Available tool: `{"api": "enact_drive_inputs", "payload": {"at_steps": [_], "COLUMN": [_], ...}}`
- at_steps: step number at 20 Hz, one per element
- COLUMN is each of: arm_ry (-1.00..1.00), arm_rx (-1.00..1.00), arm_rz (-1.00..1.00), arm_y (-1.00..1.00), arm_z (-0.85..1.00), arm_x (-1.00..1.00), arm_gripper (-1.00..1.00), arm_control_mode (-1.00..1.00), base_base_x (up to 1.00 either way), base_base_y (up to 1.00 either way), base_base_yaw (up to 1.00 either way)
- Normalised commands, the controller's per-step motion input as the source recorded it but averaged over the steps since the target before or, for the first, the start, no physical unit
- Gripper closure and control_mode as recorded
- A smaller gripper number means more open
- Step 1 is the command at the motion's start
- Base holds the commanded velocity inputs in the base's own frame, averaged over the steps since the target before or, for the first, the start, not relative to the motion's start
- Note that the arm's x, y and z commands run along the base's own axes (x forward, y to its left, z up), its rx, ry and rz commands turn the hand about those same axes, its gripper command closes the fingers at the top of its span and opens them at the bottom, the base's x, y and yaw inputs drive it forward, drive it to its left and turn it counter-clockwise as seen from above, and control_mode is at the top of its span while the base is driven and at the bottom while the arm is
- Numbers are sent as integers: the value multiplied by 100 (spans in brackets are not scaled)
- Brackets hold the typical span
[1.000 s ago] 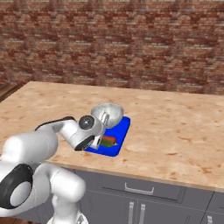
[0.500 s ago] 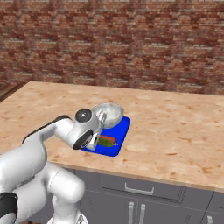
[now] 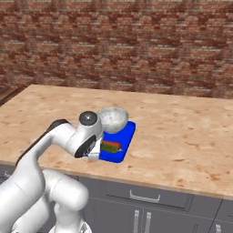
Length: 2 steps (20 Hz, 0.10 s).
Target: Place the two vegetables and bowl onto the tray for setting up a vegetable dip station.
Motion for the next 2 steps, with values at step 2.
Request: {"api": "enact_drive_inputs", "payload": {"at_steps": [2], "arm_ry": [0], "arm_rx": [-21], "arm_rz": [60], "arm_y": [15], "arm_z": [12], "arm_x": [-43], "arm_gripper": [-100], "arm_control_mode": [-100], "base_base_x": [0], "base_base_y": [0], "base_base_yaw": [0]}}
